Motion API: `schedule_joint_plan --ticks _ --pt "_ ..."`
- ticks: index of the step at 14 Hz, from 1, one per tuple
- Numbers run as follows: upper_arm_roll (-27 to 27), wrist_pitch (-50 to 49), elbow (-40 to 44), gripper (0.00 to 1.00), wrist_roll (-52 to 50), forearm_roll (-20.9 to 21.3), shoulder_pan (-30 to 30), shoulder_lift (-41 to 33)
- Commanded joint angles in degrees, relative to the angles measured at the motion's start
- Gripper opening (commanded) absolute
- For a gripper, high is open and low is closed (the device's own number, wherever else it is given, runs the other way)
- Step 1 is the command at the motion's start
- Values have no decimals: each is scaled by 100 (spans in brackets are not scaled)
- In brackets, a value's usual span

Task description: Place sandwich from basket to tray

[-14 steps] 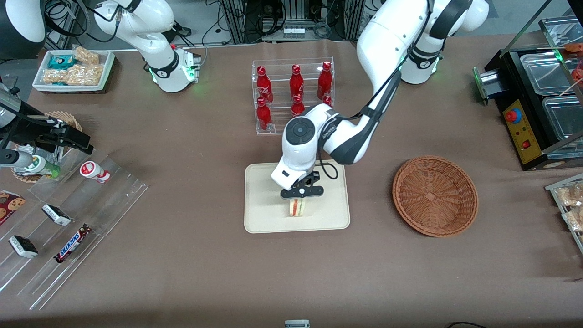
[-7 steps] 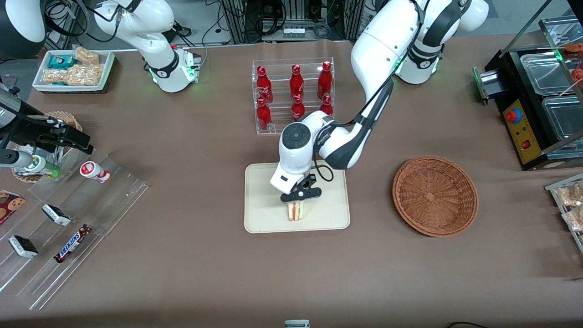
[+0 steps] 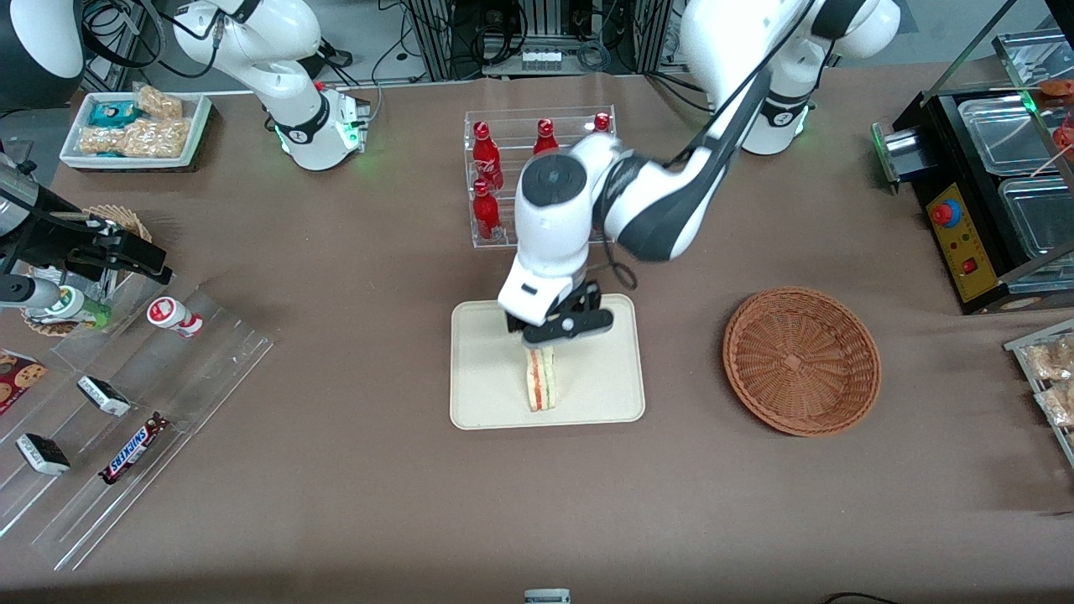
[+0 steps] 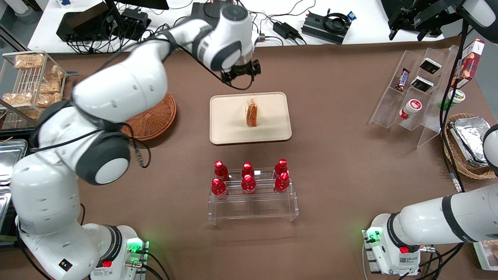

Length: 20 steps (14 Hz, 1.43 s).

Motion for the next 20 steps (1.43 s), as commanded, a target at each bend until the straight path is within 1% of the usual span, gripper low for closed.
schedule_joint_plan --ticks 1,3,4,6,10,14,15,17,18,19,20 --pt "-9 -570 -574 100 -54 81 442 -769" --pt "-18 -511 -979 100 137 64 916 -1070" --pt "-18 -545 -1068 100 478 37 1084 -1158" --pt "-26 -642 -1331 100 1226 20 1611 -1395" --pt "-18 -669 -2095 100 2246 20 2262 -2097" --pt "-9 -818 -2773 100 3590 20 2912 -2809" --pt "-9 -827 -2852 100 3889 -15 3088 -2968" --pt "9 -984 -2853 100 4600 -296 3370 -3197" --pt "104 -1133 -2827 100 4987 -314 3414 -3293" --pt "366 -1283 -2792 100 5487 -349 3406 -3416" --pt "500 -1510 -2678 100 5909 -445 3389 -3487"
